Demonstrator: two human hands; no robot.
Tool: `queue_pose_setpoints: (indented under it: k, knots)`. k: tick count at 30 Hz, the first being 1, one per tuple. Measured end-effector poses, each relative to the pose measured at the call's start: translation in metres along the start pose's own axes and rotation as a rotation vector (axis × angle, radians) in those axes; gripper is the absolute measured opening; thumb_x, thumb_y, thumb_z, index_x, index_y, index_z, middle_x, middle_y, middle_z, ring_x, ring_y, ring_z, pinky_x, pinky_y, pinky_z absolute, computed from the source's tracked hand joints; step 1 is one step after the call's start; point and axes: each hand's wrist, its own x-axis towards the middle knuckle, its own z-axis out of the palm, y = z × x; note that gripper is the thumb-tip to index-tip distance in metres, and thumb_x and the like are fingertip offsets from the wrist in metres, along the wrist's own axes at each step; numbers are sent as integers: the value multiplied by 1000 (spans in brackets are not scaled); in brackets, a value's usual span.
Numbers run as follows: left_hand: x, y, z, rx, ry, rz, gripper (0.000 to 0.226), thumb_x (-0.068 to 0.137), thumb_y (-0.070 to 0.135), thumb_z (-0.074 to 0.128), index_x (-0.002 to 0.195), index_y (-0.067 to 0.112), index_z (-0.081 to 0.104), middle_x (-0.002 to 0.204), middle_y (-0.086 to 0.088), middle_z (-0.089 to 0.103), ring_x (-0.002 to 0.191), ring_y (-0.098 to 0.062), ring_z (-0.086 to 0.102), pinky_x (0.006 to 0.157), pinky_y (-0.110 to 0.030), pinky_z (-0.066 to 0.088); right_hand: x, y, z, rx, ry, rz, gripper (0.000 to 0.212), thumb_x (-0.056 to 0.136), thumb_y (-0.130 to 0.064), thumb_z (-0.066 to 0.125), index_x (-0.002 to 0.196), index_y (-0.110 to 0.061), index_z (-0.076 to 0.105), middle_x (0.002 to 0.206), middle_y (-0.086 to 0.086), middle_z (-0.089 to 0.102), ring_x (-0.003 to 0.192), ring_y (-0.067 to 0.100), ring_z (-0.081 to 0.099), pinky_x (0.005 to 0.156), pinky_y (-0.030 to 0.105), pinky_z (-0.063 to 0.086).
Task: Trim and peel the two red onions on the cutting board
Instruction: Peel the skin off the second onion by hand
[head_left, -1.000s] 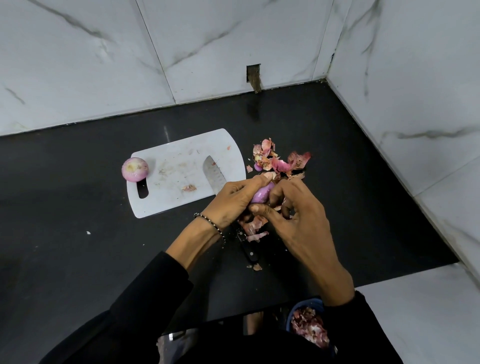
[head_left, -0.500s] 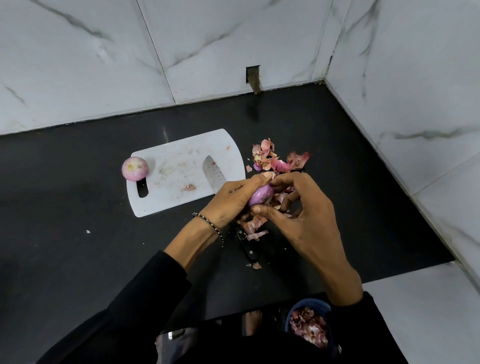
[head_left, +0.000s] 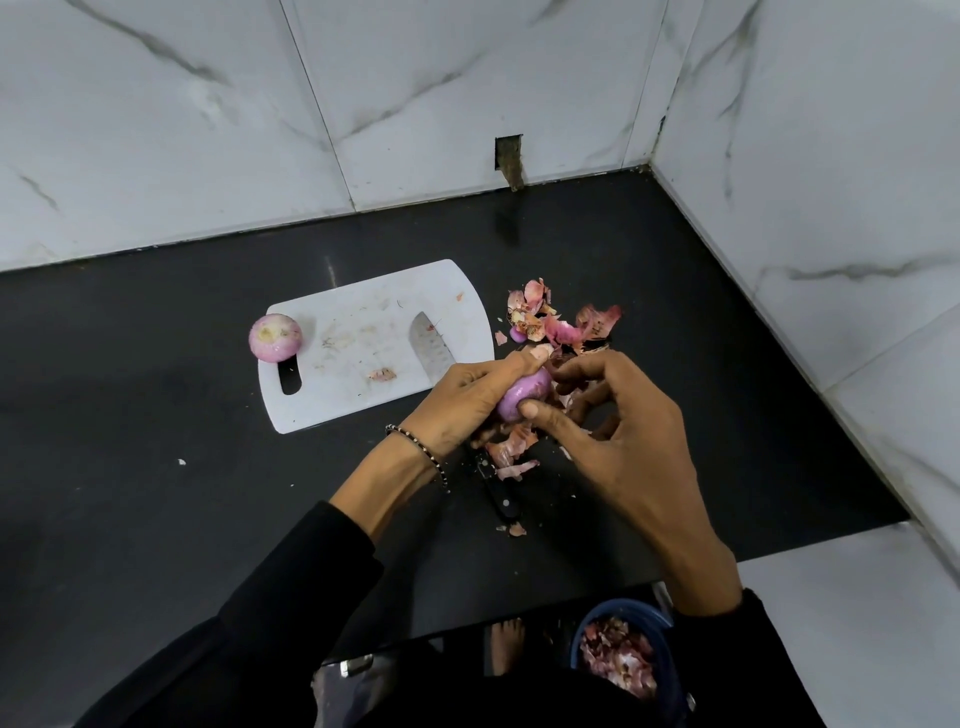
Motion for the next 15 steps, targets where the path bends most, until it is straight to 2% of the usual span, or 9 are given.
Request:
queue_pose_setpoints:
  k: [6,10,12,15]
  knots:
    - [-2,-3,-2,53,-1,28,39,96,43,54,69,20,68,49,8,61,40,0,50,41,-9,35,-3,4,-7,-185,-45,-101,32,89,-36,72,116,-19,73,106,-13,68,88,-1,61,69,8,44]
    - [-2,-3,-5,120,20,33,39,94,47,57,64,28,73,54,13,65,47,4,56,48,-6,36,-2,4,-9,-318,-74,-193,38,92,-44,57,115,-19,74,109,-8,72,95,4,65,74,29,58]
    - [-2,-3,-7,144,34,23,40,91,51,59,61,31,74,56,13,66,50,3,58,51,-7,37,-2,2,-10,-346,-55,-234,39,91,-43,55,112,-17,76,106,-5,74,94,8,67,72,33,60]
    - [-2,-2,-10,207,33,0,40,90,54,59,63,27,72,51,14,63,45,5,53,49,-8,35,-1,0,-11,-366,-57,-265,39,91,-42,53,108,-17,78,103,-3,75,94,10,69,70,35,60]
